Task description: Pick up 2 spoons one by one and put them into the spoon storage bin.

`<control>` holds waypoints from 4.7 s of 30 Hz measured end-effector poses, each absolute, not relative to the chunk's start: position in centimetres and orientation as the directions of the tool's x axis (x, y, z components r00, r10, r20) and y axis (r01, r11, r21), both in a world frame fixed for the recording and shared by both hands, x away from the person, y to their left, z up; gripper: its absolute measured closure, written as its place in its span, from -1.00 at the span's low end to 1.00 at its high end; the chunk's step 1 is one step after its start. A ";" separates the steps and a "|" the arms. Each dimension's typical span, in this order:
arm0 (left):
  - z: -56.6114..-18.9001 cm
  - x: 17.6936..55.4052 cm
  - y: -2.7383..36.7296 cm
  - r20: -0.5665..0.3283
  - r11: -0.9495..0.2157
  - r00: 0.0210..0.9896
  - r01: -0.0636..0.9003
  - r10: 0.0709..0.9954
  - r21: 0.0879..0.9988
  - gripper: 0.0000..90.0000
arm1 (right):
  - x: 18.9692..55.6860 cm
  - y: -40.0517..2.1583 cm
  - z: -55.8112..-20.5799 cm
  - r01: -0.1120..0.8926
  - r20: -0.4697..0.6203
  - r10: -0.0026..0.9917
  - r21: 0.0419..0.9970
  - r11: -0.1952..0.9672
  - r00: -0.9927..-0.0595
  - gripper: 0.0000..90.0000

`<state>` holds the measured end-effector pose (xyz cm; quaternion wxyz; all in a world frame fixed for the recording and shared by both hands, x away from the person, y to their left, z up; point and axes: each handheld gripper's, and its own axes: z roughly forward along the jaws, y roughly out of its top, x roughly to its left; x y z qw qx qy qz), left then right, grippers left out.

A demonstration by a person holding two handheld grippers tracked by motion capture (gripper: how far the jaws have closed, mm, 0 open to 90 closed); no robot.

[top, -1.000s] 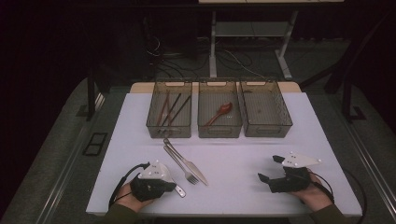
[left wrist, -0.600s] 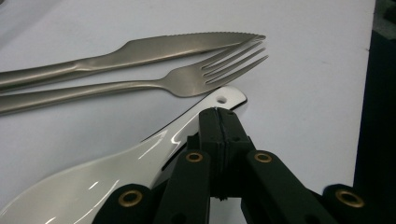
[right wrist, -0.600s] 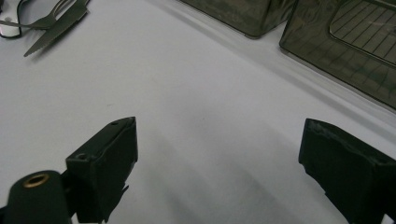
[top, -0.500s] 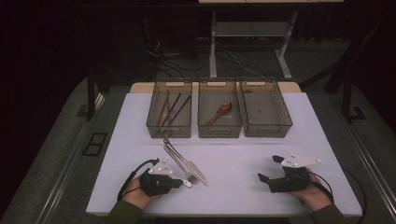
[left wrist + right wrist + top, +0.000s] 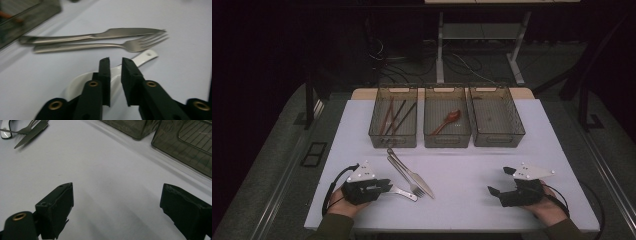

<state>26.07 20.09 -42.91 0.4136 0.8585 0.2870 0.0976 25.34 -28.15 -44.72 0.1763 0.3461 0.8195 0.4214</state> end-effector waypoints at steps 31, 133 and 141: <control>-44.5 27.6 21.3 -0.083 -0.515 0.782 0.482 0.618 0.709 0.09 | 25.3 -28.1 -44.7 0.419 0.002 0.714 0.811 0.408 -0.700 -0.73; -38.3 39.0 8.9 -0.023 -0.345 0.829 0.258 0.558 0.902 0.86 | 25.4 -28.3 -44.7 0.454 0.067 0.727 0.819 0.352 -0.683 -0.74; -39.0 40.9 7.8 -0.014 -0.358 0.811 0.273 0.585 0.893 0.86 | 25.4 -28.4 -44.7 0.453 0.066 0.728 0.820 0.350 -0.682 -0.74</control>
